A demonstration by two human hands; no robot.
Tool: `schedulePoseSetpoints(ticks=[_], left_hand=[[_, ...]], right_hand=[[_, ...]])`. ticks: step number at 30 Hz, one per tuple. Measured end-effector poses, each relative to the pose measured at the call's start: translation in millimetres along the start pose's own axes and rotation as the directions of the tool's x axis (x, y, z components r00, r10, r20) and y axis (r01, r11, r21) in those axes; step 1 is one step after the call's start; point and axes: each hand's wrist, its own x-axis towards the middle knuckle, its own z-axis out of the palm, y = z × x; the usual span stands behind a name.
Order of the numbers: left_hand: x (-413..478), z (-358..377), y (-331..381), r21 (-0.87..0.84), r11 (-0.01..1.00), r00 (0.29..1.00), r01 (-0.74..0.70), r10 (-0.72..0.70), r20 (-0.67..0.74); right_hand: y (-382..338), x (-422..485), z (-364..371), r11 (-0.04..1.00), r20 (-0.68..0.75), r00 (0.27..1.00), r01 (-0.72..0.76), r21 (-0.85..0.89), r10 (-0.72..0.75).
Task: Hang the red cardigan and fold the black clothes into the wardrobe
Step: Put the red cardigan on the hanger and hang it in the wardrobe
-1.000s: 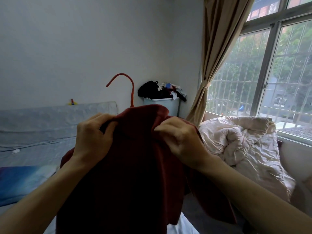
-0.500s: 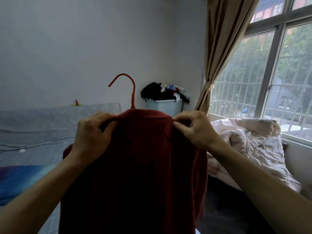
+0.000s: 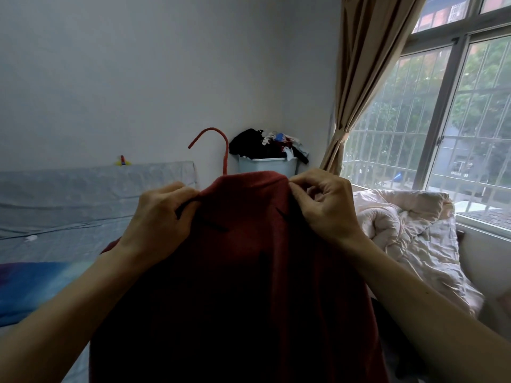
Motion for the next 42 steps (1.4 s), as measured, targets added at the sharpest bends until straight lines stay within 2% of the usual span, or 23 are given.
schedulePoseSetpoints(ticks=[3,6,9,11,13,15,19,22,26,33,36,42], left_hand=[[-6,6,-1,0.01,0.999,0.999,-0.031,0.03,0.029],[-9,18,3,0.022,0.999,0.999,0.042,-0.043,0.026],[-6,24,7,0.021,0.989,0.988,0.143,-0.142,-0.055],[-5,21,9,-0.016,0.988,0.981,0.156,-0.157,-0.109],[-7,17,11,-0.067,0.989,0.983,0.133,-0.14,-0.117],[-8,12,10,-0.099,0.989,0.985,0.111,-0.123,-0.123],[-8,5,3,-0.129,0.983,0.974,0.129,-0.15,-0.167],[-8,1,2,-0.121,0.984,0.973,0.133,-0.153,-0.175],[-10,0,3,-0.159,0.982,0.979,0.098,-0.124,-0.161],[-8,10,6,-0.189,0.981,0.997,0.037,-0.05,-0.064],[0,22,16,-0.267,0.964,0.998,-0.006,-0.01,-0.06],[24,67,56,-0.39,0.919,0.998,-0.052,0.058,0.004]], right_hand=[[-2,5,0,0.999,-0.044,0.998,-0.033,-0.028,0.032],[-12,3,7,0.999,-0.046,0.999,0.014,-0.036,-0.016],[-23,-15,22,0.994,0.101,0.99,0.106,-0.037,-0.102],[-19,-29,28,0.98,0.235,0.959,0.183,-0.083,-0.16],[-12,-33,29,0.96,0.28,0.942,0.235,-0.154,-0.185],[-9,-25,27,0.963,0.245,0.958,0.2,-0.183,-0.152],[-13,-3,17,0.992,0.269,0.956,0.129,-0.014,-0.12],[-13,1,14,0.994,0.233,0.966,0.108,0.017,-0.109],[-17,1,16,0.998,0.229,0.973,-0.004,0.07,-0.012],[-32,-4,13,0.998,0.23,0.972,-0.03,-0.054,0.042],[-33,-9,1,0.992,0.21,0.972,-0.083,-0.098,0.102],[-30,-17,-34,0.969,0.209,0.968,-0.089,-0.231,0.139]])
